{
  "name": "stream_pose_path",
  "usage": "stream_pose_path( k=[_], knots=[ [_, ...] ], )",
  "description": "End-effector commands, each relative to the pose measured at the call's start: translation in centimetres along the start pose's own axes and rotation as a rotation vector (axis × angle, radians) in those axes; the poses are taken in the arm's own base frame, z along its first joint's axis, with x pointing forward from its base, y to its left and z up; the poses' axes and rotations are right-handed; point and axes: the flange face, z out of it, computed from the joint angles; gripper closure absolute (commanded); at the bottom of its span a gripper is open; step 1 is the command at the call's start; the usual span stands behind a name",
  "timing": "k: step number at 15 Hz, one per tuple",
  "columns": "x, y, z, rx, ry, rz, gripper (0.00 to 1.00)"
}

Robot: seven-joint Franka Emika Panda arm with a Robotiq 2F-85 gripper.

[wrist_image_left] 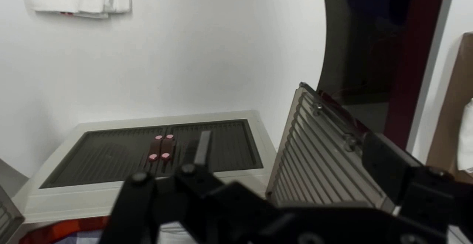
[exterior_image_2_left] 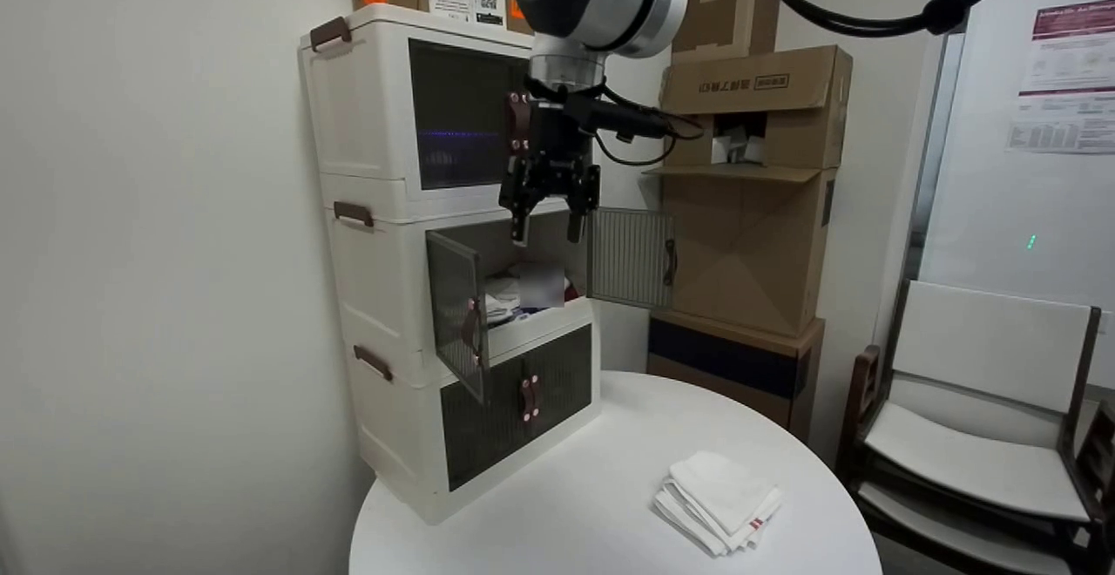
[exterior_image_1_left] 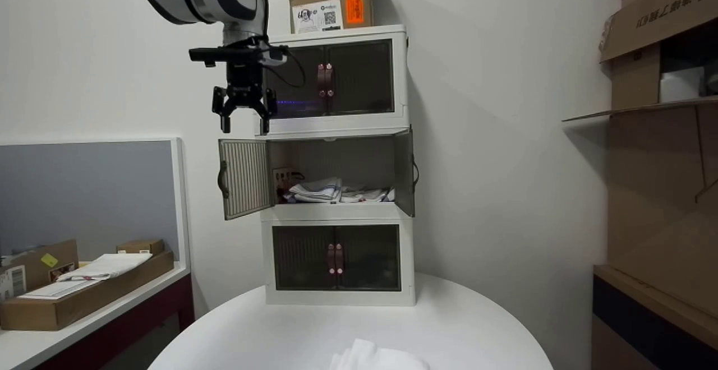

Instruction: Close the middle left cabinet door

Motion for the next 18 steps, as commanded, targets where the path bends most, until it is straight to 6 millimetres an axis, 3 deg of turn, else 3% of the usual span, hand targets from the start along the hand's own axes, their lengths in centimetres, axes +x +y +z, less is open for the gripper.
stream_pose_path(
  k=[1, 5, 13, 15, 18],
  knots=[
    [1.1, -0.9, -1.3, 0.096, -0.067, -0.051, 0.00],
    [2.3, -3.2, -0.3, 0.106, -0.078, -0.022, 0.00],
    [5.0, -11.6, 4.6, 0.054, -0.057, -0.030, 0.00],
    [5.5, -12.3, 4.8, -0.014, -0.019, -0.029, 0.00],
    [5.9, -11.6, 4.2, -0.137, 0.041, -0.019, 0.00]
  ],
)
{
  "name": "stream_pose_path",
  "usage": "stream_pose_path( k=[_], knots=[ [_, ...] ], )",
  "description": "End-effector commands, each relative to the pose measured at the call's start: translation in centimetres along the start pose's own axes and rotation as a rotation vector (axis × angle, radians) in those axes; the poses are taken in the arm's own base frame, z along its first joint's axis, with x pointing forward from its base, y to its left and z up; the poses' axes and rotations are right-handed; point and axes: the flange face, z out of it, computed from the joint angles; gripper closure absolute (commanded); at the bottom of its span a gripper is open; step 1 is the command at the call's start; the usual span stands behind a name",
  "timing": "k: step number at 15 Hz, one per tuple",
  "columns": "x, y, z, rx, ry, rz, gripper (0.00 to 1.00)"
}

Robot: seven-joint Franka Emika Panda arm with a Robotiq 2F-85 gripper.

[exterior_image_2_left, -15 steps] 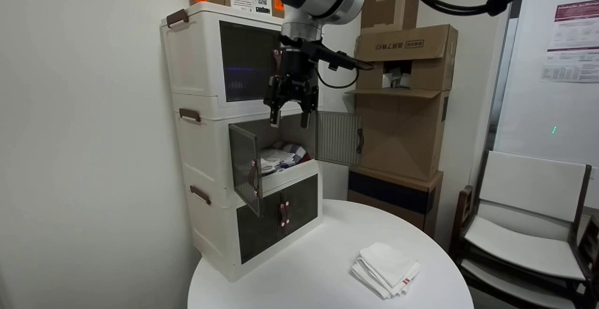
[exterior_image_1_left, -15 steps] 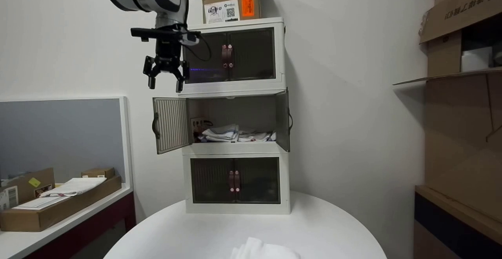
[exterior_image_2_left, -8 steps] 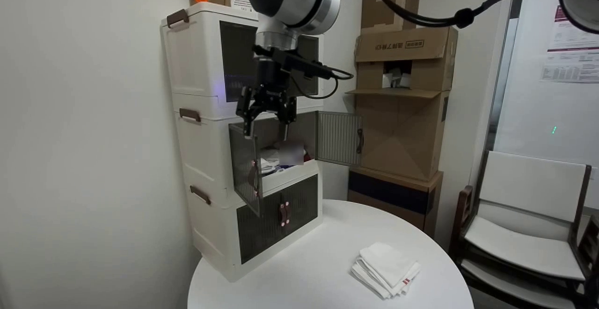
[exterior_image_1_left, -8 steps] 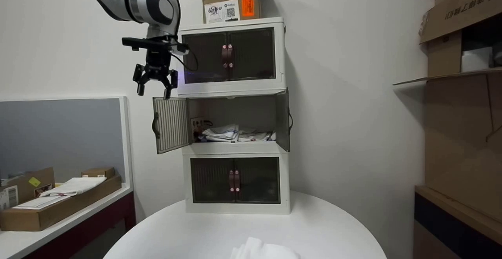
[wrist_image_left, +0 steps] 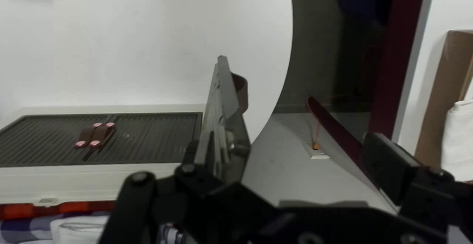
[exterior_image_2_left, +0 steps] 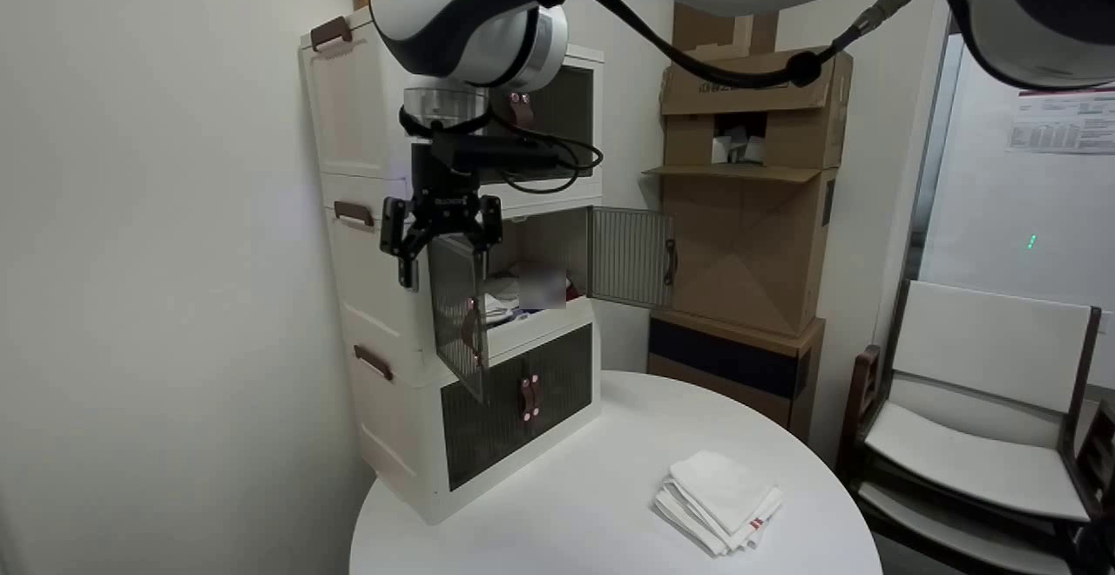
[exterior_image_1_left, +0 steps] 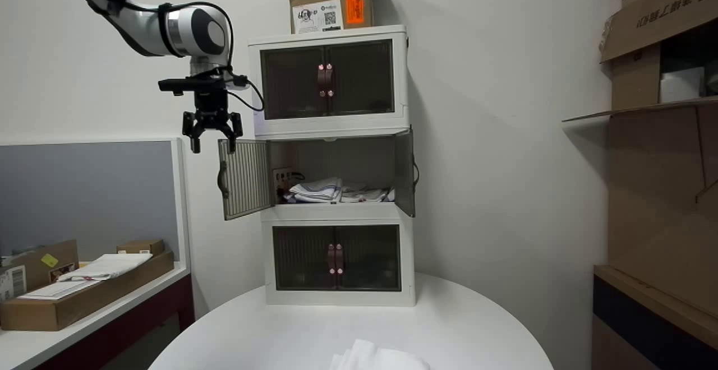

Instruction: Close the middle left cabinet door

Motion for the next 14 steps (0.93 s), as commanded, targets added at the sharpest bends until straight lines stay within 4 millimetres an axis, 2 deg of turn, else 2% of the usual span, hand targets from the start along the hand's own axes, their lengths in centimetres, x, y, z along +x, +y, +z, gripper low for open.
stream_pose_path(
  k=[1, 3, 6, 11, 14],
  knots=[
    [0.8, 1.0, -1.4, -0.133, 0.074, 0.032, 0.00],
    [0.7, 2.7, -2.0, -0.232, 0.107, 0.053, 0.00],
    [0.5, 6.3, -2.1, -0.375, 0.128, 0.097, 0.00],
    [0.5, 12.1, 0.2, -0.571, 0.208, 0.146, 0.00],
    [0.7, 15.0, 1.8, -0.632, 0.338, 0.223, 0.00]
  ],
)
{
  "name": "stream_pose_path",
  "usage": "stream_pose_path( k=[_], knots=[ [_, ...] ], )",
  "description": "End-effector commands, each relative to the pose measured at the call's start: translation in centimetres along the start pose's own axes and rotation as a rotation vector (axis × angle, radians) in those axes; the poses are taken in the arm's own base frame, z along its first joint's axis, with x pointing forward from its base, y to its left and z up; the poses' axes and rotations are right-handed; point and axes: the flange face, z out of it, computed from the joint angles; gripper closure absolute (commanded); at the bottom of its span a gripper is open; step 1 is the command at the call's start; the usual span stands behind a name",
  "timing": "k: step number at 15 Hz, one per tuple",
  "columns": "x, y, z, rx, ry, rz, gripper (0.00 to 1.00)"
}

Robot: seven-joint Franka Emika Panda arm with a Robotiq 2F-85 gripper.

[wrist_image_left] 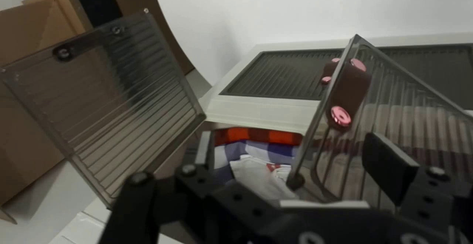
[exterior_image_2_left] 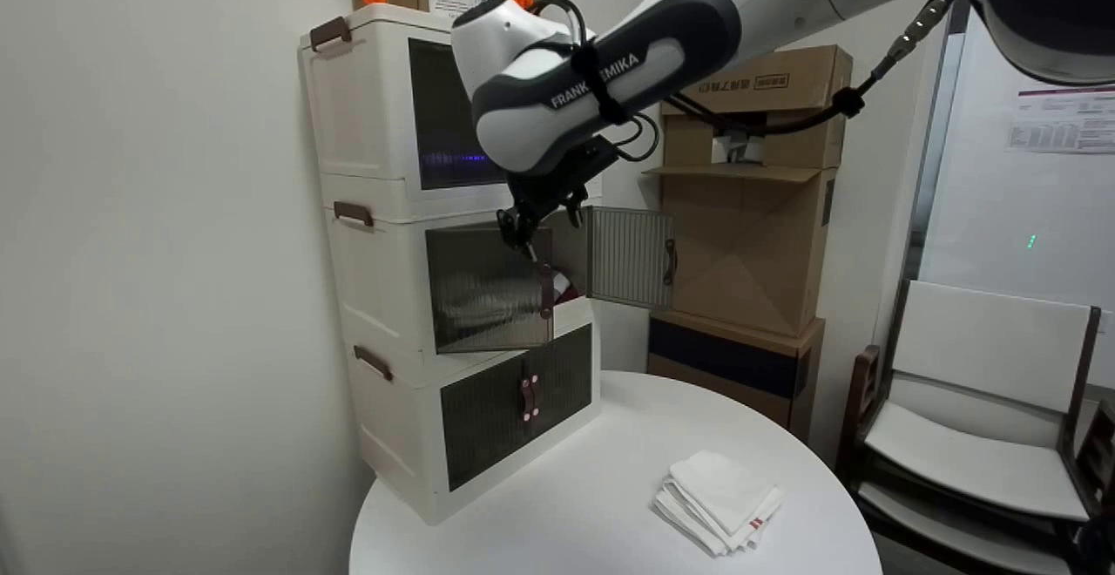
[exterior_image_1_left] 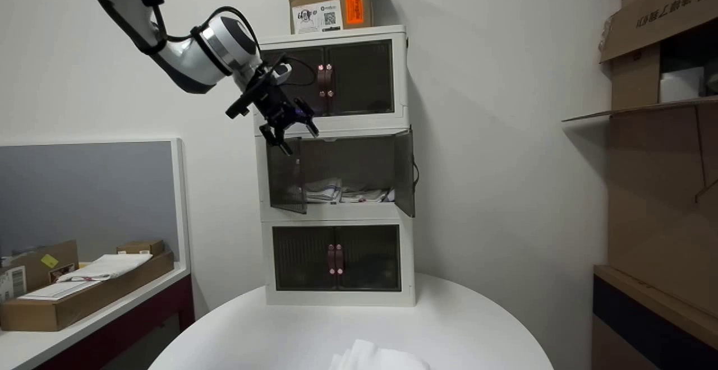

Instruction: Close the middle left cabinet door

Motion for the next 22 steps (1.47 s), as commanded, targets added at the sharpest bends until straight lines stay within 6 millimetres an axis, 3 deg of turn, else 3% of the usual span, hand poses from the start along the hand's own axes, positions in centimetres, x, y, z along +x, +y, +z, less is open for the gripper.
stream_pose_path(
  k=[1, 4, 7, 11, 15, 22],
  knots=[
    [-0.9, 1.5, 2.4, -0.063, 0.124, 0.122, 0.00],
    [-1.3, 1.9, 3.6, -0.051, 0.224, 0.251, 0.00],
    [-1.7, 1.6, 3.5, -0.014, 0.328, 0.364, 0.00],
    [-1.5, -0.3, 3.2, 0.078, 0.429, 0.471, 0.00],
    [-2.3, -3.0, 4.2, 0.275, 0.418, 0.373, 0.00],
    [-4.2, -6.7, 9.5, 0.488, 0.363, 0.122, 0.00]
  ],
)
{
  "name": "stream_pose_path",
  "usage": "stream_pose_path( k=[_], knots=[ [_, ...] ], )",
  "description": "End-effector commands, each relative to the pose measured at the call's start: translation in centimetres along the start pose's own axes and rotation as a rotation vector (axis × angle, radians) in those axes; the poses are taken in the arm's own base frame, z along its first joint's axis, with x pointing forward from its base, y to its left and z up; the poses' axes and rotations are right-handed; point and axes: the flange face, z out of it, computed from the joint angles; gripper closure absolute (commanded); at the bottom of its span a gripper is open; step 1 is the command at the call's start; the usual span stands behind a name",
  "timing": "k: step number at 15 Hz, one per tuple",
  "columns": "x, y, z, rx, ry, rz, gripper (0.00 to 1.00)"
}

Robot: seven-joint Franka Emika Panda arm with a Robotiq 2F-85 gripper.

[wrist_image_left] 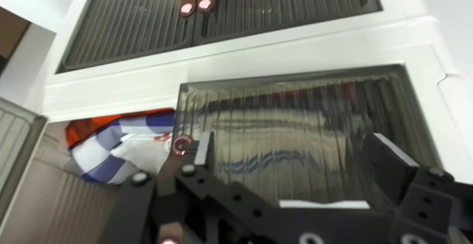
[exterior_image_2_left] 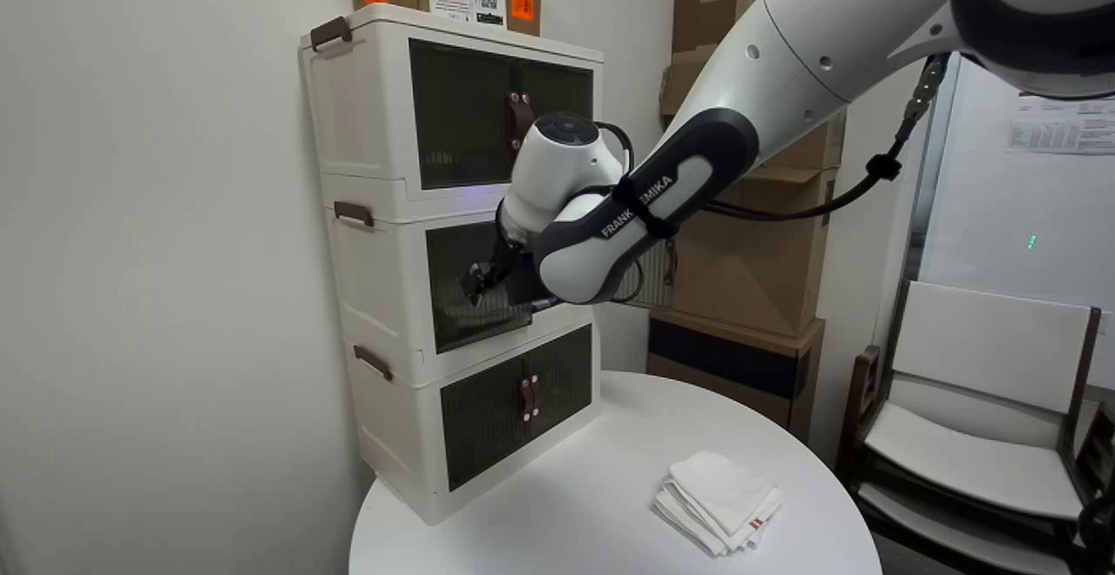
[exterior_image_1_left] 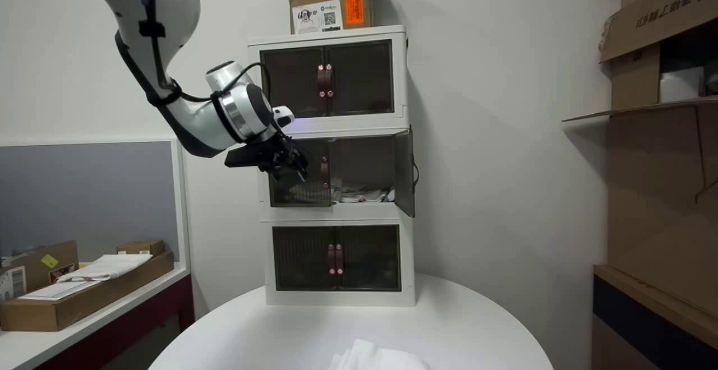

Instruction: Close the middle left cabinet door

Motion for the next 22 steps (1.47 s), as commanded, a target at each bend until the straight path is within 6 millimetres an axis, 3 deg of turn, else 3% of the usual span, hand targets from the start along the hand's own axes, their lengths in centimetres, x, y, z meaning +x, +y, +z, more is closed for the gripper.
stream_pose_path(
  k=[1, 2, 9, 12, 22],
  knots=[
    [-1.2, 0.6, 1.8, 0.091, -0.041, -0.118, 0.00],
    [-0.4, 0.3, 2.6, 0.110, -0.064, -0.148, 0.00],
    [3.8, 5.6, 2.3, 0.085, -0.039, -0.277, 0.00],
    [5.3, 5.4, 2.2, 0.068, -0.024, -0.323, 0.00],
    [7.2, 4.0, 2.7, 0.062, 0.002, -0.346, 0.00]
  ],
)
